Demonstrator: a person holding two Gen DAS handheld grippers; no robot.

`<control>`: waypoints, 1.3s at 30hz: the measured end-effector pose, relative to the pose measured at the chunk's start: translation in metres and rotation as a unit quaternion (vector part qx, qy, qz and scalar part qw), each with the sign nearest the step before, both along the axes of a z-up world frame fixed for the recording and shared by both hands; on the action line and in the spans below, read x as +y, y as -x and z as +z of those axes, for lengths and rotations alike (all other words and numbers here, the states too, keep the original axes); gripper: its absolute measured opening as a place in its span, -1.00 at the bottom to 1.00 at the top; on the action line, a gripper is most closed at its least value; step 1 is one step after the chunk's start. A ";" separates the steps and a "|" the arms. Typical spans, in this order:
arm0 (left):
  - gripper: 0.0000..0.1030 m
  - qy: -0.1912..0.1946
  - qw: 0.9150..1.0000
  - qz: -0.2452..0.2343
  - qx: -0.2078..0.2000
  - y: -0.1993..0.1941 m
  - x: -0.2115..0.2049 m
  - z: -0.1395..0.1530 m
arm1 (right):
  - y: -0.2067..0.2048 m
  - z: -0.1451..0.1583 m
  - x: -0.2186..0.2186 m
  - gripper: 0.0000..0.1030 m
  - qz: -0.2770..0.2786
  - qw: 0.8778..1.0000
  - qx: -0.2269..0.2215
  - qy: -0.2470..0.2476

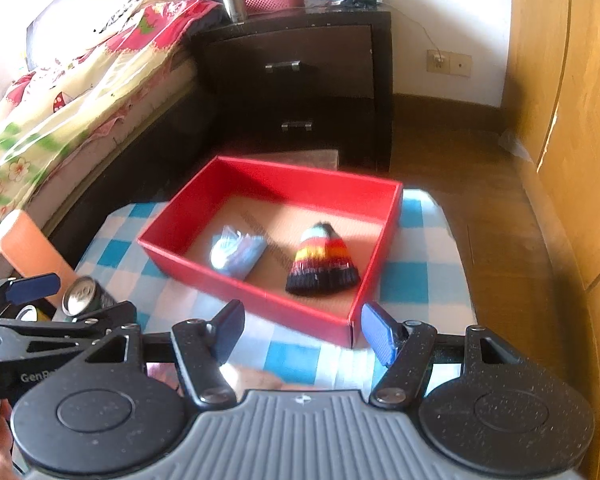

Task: Organize soft objects
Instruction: 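Grasp the pink towel with the left tool while the right tool approaches the white sponge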

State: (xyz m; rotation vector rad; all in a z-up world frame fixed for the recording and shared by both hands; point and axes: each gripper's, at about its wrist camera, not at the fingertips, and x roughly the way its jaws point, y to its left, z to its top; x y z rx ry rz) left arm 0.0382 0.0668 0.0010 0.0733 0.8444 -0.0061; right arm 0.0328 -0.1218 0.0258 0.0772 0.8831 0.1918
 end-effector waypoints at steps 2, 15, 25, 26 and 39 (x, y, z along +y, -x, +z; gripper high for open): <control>0.74 0.007 1.000 0.000 0.011 0.005 0.003 -0.006 | 0.007 -0.005 0.000 -0.17 0.004 1.000 0.010 -0.002; 0.75 0.025 0.996 0.027 0.087 -0.010 0.030 -0.053 | 0.025 -0.016 0.009 -0.16 0.027 0.999 0.030 -0.005; 0.18 0.081 0.990 0.004 0.118 -0.015 0.023 -0.059 | 0.025 -0.022 0.008 -0.16 0.035 0.999 0.041 -0.007; 0.14 0.086 0.989 0.000 0.119 -0.014 0.023 -0.057 | 0.025 -0.022 0.008 -0.16 0.035 0.999 0.041 -0.006; -0.69 0.148 0.984 -0.013 0.096 0.005 0.038 -0.030 | 0.026 -0.023 0.014 -0.16 0.044 0.998 0.038 -0.006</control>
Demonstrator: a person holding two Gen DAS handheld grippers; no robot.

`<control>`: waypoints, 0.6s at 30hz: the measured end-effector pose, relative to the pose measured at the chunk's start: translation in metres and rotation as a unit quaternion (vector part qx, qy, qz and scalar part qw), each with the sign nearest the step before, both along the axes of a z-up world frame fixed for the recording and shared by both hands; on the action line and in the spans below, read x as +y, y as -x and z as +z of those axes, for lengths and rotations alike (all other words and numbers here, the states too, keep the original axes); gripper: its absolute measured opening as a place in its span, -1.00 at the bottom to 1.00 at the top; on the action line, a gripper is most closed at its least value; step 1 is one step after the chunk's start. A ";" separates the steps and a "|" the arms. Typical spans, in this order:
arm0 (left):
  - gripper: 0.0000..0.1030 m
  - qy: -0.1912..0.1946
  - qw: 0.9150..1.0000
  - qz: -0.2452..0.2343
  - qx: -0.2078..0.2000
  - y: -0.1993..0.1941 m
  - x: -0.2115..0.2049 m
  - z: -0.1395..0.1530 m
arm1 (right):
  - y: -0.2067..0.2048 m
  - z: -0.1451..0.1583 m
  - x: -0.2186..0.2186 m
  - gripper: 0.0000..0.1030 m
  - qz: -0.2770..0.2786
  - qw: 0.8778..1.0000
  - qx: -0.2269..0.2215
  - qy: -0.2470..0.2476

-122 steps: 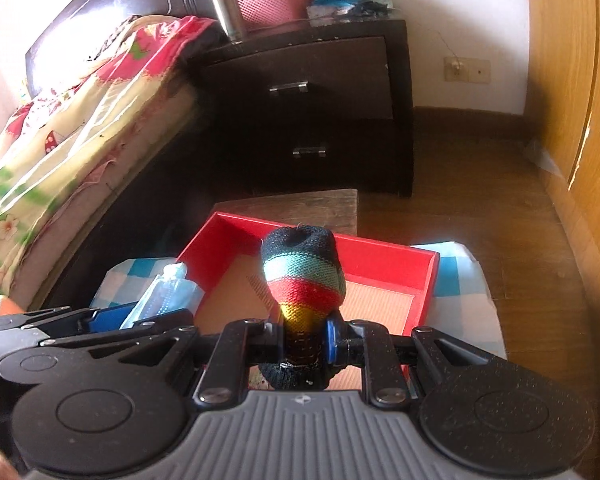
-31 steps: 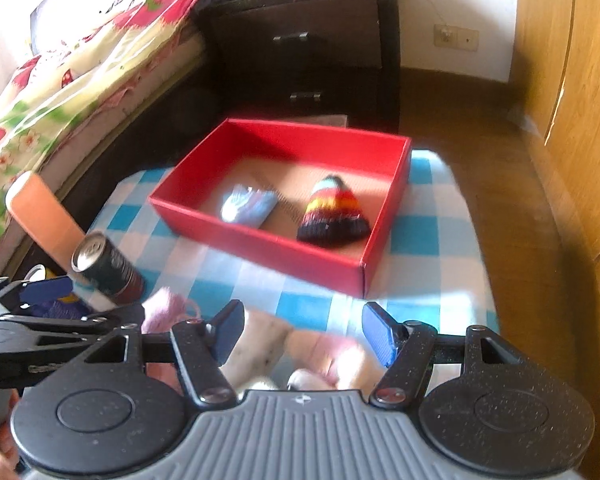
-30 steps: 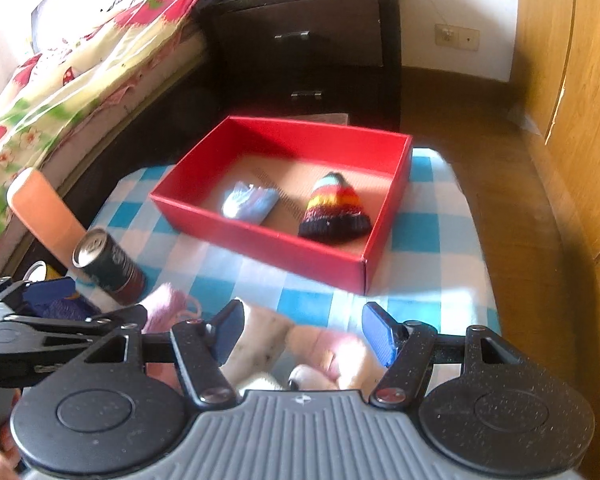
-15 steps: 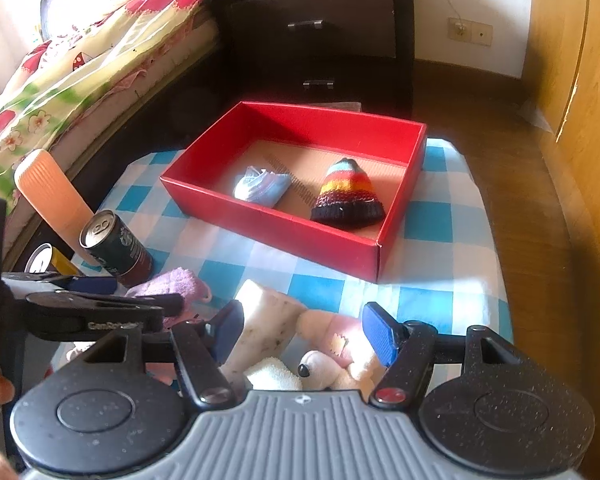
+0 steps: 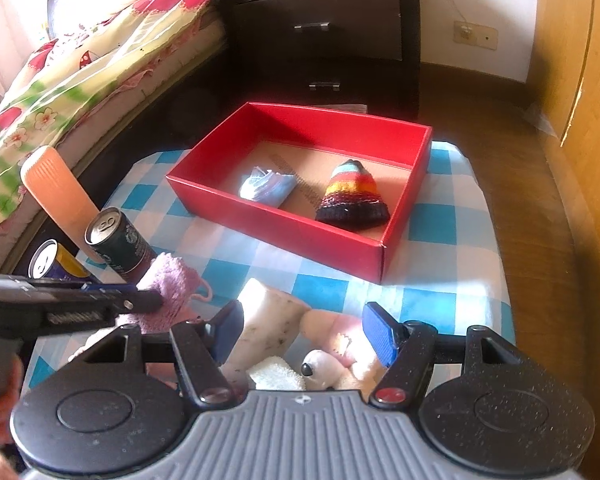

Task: Organize soft objects
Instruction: 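Grasp the pink towel with the left tool while the right tool approaches the white sponge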

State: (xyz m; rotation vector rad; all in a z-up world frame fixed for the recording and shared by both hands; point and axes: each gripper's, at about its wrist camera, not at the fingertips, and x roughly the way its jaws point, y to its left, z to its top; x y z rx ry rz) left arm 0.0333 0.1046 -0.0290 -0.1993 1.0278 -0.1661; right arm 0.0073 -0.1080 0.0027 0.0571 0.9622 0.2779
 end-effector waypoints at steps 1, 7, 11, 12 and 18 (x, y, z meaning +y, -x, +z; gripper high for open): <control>-0.70 -0.005 1.000 -0.006 0.002 0.001 -0.002 -0.001 | 0.000 -0.001 0.002 -0.16 0.001 1.000 0.002 0.001; 0.06 -0.018 1.000 -0.015 0.005 -0.006 -0.005 -0.009 | -0.003 -0.008 0.011 -0.16 0.003 1.000 0.021 -0.007; 0.74 -0.089 0.995 -0.030 -0.034 -0.015 -0.028 -0.005 | -0.002 -0.008 0.014 -0.15 0.010 1.000 0.020 -0.006; 0.75 -0.112 0.992 -0.041 -0.038 -0.018 -0.036 -0.006 | -0.002 -0.008 0.014 -0.15 0.010 1.000 0.020 -0.006; 0.34 -0.163 0.985 -0.041 0.025 -0.033 -0.046 -0.037 | -0.004 -0.009 0.000 -0.16 -0.008 1.000 0.023 -0.009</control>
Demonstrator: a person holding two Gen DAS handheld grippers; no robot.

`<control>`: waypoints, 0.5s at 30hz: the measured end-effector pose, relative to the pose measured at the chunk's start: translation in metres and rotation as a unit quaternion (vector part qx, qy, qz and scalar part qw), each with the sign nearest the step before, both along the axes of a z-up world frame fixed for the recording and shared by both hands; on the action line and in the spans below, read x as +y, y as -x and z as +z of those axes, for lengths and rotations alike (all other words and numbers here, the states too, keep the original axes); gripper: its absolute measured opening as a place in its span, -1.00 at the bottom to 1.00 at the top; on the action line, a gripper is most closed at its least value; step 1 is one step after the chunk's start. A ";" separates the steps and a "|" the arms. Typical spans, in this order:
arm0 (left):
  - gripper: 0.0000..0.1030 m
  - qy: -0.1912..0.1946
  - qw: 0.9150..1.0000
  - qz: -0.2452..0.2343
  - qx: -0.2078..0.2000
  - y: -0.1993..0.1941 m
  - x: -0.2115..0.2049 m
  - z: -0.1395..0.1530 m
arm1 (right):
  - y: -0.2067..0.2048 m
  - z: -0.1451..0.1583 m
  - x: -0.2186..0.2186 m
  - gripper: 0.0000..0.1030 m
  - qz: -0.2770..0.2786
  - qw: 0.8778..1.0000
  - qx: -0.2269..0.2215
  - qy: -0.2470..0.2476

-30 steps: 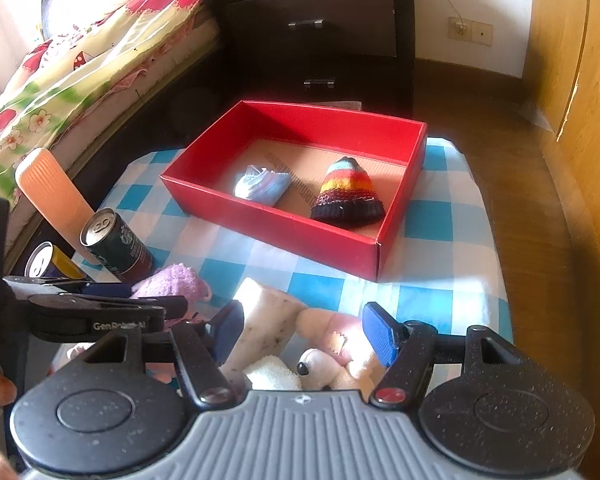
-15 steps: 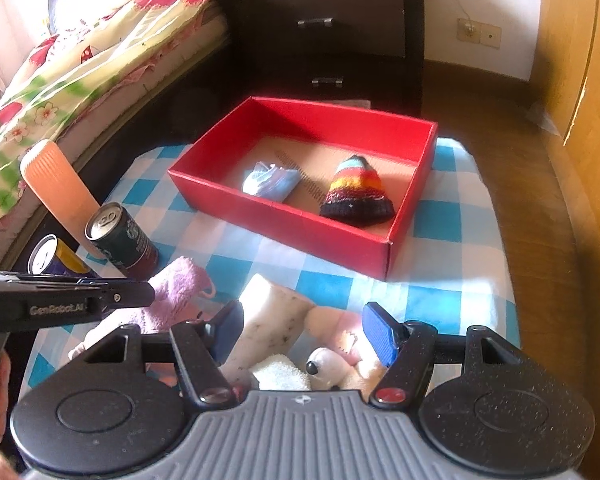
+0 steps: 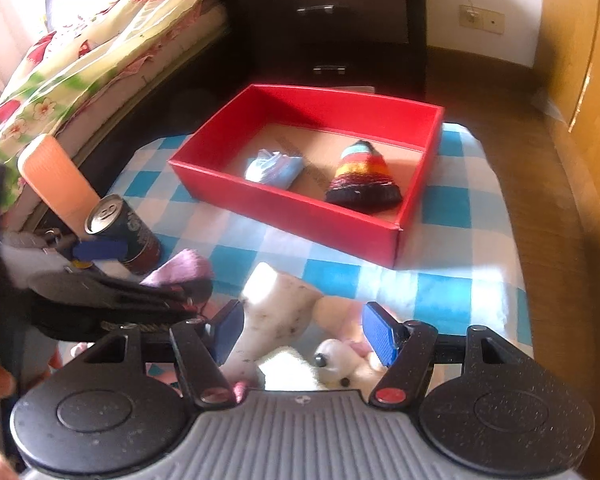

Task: Organize soft objects
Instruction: 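Grasp the pink towel with the left tool while the right tool approaches the white sponge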

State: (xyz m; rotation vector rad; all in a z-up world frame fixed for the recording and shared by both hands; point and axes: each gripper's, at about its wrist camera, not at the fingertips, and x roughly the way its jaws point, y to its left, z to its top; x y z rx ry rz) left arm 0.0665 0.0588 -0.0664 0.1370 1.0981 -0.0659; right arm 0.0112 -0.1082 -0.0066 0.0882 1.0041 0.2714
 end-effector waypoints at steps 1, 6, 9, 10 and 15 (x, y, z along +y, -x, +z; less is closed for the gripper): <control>0.16 0.015 1.000 0.011 0.007 0.000 0.005 -0.002 | 0.000 0.000 -0.002 -0.16 -0.003 1.000 0.000 -0.001; -0.36 0.057 0.997 0.043 -0.008 0.006 0.020 0.015 | -0.001 0.004 -0.007 -0.16 -0.008 1.000 -0.009 -0.006; -0.55 0.079 0.996 0.046 -0.017 0.012 0.025 0.025 | 0.001 0.004 -0.003 -0.16 0.000 1.000 -0.012 -0.007; -0.60 0.088 0.995 0.047 -0.020 0.013 0.027 0.028 | 0.002 0.004 -0.001 -0.16 0.003 1.000 -0.013 -0.006; -0.74 0.107 0.992 0.056 -0.037 0.020 0.036 0.040 | -0.001 -0.002 0.008 -0.16 0.007 1.000 -0.003 -0.002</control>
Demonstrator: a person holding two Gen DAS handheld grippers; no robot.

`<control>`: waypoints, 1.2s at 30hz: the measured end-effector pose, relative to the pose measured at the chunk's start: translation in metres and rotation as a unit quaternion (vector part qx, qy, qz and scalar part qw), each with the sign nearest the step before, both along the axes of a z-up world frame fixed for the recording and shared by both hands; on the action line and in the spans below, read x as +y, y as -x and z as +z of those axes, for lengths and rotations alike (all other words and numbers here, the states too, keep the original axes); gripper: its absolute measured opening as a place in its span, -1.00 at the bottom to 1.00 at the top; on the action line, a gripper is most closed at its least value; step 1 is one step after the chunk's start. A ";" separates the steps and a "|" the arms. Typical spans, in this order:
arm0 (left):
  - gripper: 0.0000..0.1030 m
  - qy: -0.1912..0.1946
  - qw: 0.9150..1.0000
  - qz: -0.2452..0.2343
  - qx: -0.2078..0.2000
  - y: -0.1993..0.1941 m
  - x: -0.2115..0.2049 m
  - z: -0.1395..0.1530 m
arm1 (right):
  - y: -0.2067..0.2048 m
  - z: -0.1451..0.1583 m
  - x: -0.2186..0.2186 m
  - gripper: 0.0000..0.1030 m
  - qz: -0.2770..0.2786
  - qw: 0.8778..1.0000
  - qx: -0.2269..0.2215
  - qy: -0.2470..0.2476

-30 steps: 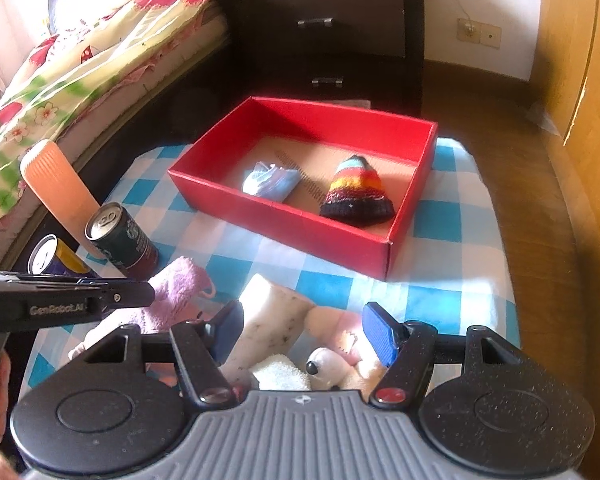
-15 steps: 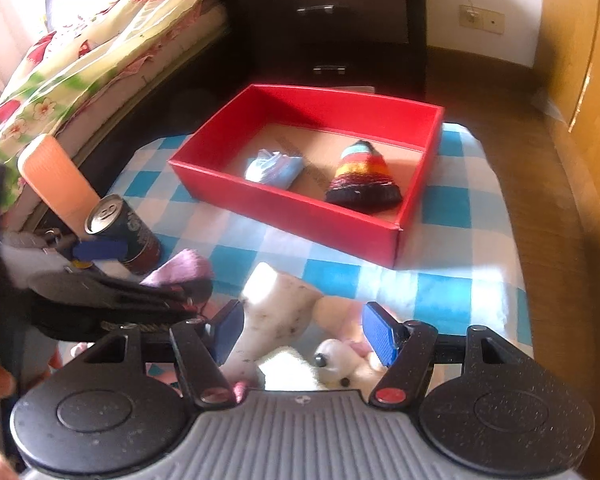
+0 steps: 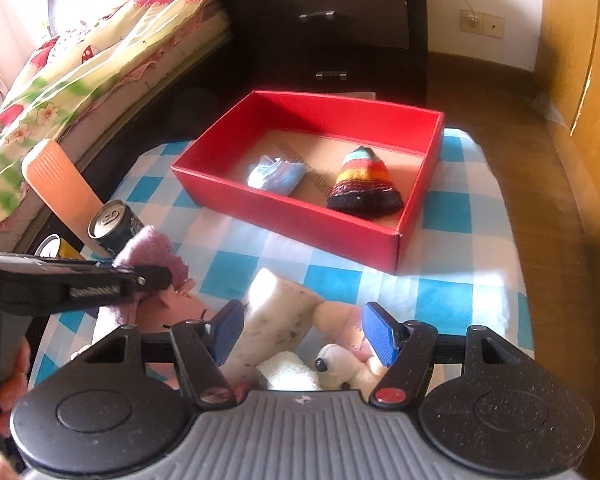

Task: Organize soft objects
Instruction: 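Grasp the pink towel with the left tool while the right tool approaches the white sponge, then grasp the white sponge block with the right tool while the left tool lifts the towel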

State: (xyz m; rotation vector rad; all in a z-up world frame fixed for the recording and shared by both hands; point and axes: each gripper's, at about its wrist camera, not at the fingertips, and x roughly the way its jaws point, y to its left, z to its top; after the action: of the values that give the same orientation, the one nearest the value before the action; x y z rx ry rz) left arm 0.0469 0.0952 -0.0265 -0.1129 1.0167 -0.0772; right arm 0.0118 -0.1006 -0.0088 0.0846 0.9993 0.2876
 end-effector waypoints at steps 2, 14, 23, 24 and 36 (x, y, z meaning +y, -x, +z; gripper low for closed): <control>-0.75 0.015 1.000 0.007 -0.007 0.002 0.006 0.005 | -0.004 -0.005 0.002 -0.15 -0.009 1.000 0.015 -0.004; -0.73 0.041 0.999 0.009 -0.014 0.009 0.019 0.013 | -0.026 -0.034 0.025 0.08 -0.036 0.994 0.083 -0.058; -0.69 0.044 0.999 0.008 -0.009 0.012 0.021 0.011 | -0.040 -0.064 0.019 0.00 -0.081 0.979 0.141 -0.124; -0.69 0.044 0.999 0.007 -0.009 0.012 0.021 0.011 | -0.041 -0.066 0.016 -0.06 -0.085 0.977 0.143 -0.132; -0.58 0.045 0.999 0.003 -0.010 0.010 0.015 0.012 | -0.037 -0.056 -0.007 -0.83 -0.076 0.970 0.138 -0.183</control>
State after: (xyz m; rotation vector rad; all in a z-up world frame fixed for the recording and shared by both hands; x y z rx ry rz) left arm 0.0365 0.1104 -0.0145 -0.1976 0.9940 -0.1192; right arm 0.0492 -0.1072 -0.0643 0.5474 1.1988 0.3234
